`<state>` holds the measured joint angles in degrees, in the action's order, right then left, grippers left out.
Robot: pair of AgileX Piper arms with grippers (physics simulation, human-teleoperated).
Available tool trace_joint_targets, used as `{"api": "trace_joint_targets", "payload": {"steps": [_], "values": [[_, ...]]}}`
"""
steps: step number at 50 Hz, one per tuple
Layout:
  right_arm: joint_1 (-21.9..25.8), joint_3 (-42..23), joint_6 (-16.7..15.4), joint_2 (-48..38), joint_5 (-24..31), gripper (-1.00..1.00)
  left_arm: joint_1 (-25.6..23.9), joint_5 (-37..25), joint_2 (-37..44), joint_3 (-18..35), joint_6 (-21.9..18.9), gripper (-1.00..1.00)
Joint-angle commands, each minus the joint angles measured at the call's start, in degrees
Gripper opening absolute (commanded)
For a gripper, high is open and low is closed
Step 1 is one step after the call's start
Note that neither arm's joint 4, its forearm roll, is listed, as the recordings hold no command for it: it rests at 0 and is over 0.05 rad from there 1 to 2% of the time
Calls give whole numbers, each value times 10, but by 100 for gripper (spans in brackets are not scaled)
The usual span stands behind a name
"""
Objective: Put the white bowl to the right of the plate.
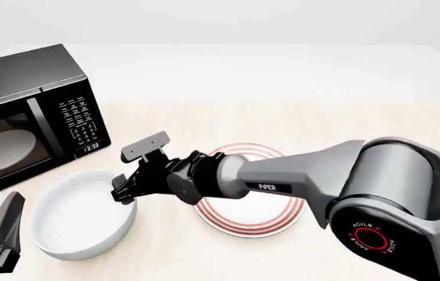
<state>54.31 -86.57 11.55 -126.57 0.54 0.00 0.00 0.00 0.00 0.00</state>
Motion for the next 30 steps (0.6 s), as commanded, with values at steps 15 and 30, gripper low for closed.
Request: {"api": "trace_joint_targets", "payload": {"steps": [15,30], "values": [[-1,-11,14,-33,-10,100,0,0,0,0,0,100],[8,-12,7,-29,-3,-100,0,0,0,0,0,100]]}}
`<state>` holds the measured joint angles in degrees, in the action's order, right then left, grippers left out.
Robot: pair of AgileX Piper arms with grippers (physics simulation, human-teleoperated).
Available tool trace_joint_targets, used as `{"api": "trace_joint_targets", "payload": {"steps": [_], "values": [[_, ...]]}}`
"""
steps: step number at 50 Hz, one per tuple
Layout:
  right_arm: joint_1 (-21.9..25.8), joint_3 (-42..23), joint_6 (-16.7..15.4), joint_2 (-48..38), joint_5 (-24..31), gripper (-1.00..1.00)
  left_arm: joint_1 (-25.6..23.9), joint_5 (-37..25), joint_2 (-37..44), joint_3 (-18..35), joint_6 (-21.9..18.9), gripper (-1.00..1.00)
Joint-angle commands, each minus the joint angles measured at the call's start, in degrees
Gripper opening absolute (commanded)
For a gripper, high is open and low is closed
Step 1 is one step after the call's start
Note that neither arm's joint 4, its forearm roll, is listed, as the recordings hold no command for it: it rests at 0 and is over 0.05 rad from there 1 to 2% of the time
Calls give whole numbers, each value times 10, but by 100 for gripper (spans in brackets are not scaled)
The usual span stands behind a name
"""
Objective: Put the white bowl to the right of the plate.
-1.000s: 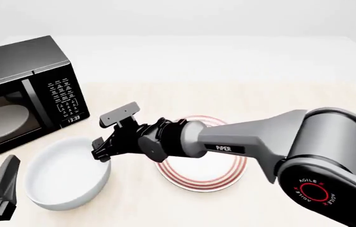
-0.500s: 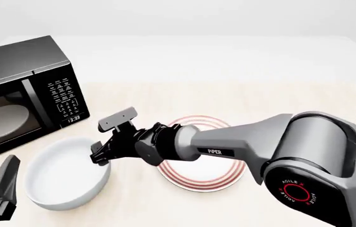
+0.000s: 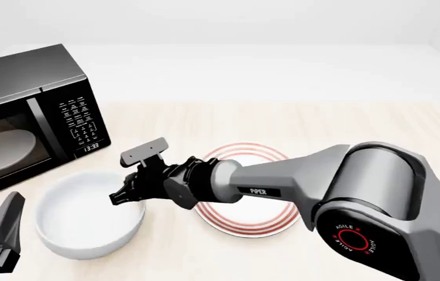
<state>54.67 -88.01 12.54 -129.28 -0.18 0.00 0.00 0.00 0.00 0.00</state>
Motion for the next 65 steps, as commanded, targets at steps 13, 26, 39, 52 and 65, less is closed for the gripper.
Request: {"api": "trace_joint_targets", "payload": {"steps": [13,26,39,52,65], "values": [[-7,39,-33,75,16,-100,0,0,0,0,0,100],[-43,106,-68,168,11,-100,0,0,0,0,0,100],[-82,172,-76,235,-14,-100,0,0,0,0,0,100],[-150,262,-83,322,-36,-100,0,0,0,0,0,100],[-233,349,-83,394,-58,-100,0,0,0,0,0,100]]}}
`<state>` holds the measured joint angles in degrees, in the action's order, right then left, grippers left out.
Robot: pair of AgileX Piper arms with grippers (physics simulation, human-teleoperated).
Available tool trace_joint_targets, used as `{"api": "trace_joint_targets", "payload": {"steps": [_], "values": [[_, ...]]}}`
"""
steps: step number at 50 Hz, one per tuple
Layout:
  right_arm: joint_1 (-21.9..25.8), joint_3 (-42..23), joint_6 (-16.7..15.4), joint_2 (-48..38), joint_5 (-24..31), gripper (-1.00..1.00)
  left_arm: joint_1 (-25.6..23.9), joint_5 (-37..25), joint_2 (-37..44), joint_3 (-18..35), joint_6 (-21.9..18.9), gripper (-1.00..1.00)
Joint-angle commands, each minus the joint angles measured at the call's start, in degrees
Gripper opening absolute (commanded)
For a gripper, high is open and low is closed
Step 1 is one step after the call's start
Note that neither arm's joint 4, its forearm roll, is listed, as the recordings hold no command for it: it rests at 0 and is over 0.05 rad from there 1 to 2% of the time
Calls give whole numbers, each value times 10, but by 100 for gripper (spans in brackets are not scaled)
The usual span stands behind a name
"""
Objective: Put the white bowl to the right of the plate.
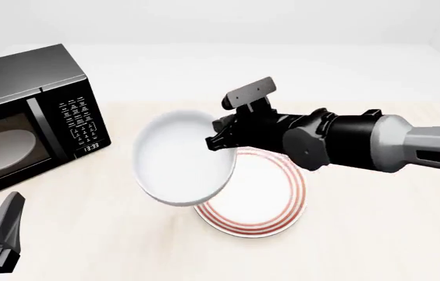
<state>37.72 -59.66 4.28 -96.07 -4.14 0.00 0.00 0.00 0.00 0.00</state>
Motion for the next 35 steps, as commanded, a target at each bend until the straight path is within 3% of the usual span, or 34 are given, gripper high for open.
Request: {"api": "trace_joint_targets", "payload": {"steps": [1,35], "values": [[-68,69,3,64,-19,-100,0,0,0,0,0,100],[-276,204,21,154,-76,-100,0,0,0,0,0,100]]}}
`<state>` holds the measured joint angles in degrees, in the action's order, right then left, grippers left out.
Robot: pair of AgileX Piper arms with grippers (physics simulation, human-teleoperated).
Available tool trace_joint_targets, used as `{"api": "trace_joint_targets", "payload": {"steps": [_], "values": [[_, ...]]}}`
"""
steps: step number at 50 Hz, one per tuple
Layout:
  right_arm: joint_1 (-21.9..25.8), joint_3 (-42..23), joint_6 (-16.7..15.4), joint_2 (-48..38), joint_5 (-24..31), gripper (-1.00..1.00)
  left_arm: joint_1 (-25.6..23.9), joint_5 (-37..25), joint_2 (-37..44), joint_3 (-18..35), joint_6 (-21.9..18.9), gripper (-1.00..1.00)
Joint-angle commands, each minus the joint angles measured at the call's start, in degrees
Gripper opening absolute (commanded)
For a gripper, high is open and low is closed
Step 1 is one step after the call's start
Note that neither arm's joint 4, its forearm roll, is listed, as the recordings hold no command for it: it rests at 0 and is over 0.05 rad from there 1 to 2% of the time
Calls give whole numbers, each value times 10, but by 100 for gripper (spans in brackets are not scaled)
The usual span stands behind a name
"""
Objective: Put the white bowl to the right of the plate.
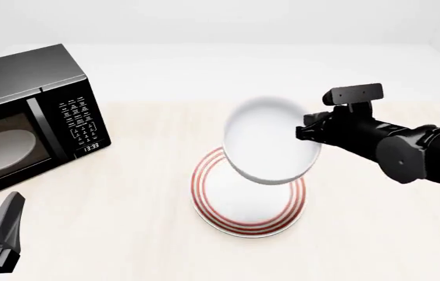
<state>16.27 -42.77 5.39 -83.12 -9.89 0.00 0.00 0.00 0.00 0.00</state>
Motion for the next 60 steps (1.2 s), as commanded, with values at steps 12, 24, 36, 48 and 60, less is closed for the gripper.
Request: {"api": "trace_joint_targets", "payload": {"steps": [12,24,36,48,60], "values": [[-129,78,17,63,-25,-100,0,0,0,0,0,100],[-181,111,24,92,-30,-100,0,0,0,0,0,100],[-223,141,29,95,-51,-100,0,0,0,0,0,100],[-258,172,35,89,-77,-100,0,0,0,0,0,100],[-298,214,49,79,-121,-100,0,0,0,0,0,100]]}}
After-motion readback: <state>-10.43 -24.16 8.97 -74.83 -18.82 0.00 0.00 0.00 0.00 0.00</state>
